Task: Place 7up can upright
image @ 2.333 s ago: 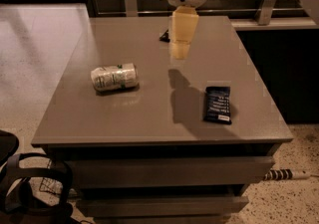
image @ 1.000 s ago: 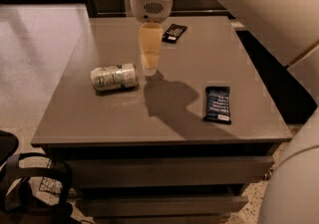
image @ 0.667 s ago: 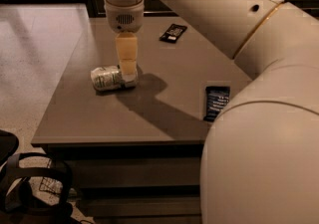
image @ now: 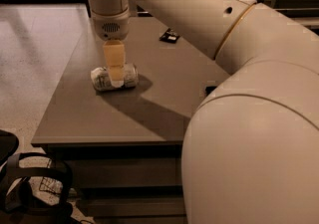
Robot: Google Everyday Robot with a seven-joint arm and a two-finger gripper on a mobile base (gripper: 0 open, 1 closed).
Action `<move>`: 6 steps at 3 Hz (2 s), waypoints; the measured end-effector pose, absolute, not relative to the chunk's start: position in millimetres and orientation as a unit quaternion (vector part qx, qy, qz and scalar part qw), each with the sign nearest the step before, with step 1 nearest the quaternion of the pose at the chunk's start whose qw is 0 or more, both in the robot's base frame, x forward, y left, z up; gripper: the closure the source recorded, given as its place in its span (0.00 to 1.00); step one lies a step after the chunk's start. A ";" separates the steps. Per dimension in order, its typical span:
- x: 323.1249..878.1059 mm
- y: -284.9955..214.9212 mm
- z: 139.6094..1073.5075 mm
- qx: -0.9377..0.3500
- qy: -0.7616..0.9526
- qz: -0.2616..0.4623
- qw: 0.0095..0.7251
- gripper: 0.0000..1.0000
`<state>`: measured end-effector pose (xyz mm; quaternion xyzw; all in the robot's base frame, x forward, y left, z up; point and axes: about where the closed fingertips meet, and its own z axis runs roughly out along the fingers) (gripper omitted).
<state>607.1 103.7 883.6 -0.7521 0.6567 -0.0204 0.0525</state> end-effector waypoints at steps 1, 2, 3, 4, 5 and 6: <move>599.2 108.6 869.8 -0.749 0.661 -0.017 0.042 0.00; 590.4 104.0 854.4 -0.740 0.672 -0.008 0.033 0.00; 587.4 102.7 848.7 -0.735 0.677 -0.001 0.034 0.00; 587.4 105.4 844.8 -0.737 0.674 0.001 0.051 0.00; 591.0 111.0 843.7 -0.742 0.667 -0.001 0.070 0.00; 592.2 115.3 842.8 -0.748 0.660 -0.002 0.073 0.00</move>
Offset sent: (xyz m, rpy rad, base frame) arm -0.0341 -0.0156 -0.0379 -0.0621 0.1002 -0.0629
